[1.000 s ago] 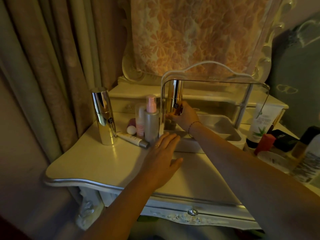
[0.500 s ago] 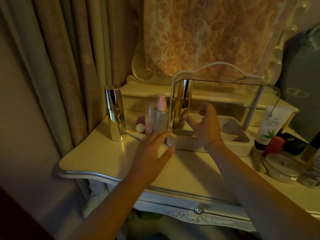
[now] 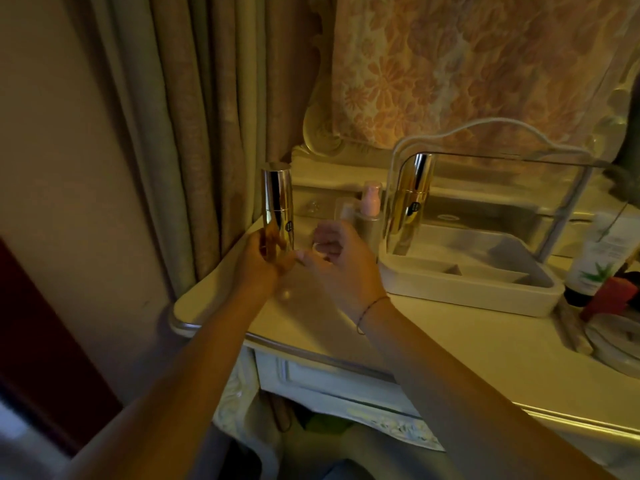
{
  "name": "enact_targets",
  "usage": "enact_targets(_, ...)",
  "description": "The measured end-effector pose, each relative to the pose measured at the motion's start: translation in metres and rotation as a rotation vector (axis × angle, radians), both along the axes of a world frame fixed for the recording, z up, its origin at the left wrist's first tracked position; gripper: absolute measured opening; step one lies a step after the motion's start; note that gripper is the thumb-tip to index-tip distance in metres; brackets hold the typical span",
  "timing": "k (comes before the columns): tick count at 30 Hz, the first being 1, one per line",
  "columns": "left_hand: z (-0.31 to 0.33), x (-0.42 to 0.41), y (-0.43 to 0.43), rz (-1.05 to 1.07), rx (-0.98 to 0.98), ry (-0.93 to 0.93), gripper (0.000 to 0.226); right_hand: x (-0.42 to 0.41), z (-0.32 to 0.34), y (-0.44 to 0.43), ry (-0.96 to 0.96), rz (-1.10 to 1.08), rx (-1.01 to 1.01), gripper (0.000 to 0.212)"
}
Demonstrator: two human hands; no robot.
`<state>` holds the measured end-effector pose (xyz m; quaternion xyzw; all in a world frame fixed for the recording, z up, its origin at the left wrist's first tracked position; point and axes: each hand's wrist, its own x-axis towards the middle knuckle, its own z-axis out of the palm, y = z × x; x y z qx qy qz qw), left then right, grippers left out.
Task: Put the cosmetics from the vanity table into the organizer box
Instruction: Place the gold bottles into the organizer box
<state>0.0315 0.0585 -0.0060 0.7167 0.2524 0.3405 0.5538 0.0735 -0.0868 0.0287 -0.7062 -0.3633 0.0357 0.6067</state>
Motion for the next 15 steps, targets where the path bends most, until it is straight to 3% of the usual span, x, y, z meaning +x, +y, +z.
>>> enact_targets(8,0.002,-0.016,0.012,-0.177,0.01,-0.004,0.027,0.009,-0.011,0.039,0.071,-0.007,-0.1,0.073)
enact_targets(15,0.002,-0.044,0.002,-0.416,-0.011,0.0,0.032,0.002,-0.018,0.016,0.035,0.153,-0.075,0.036)
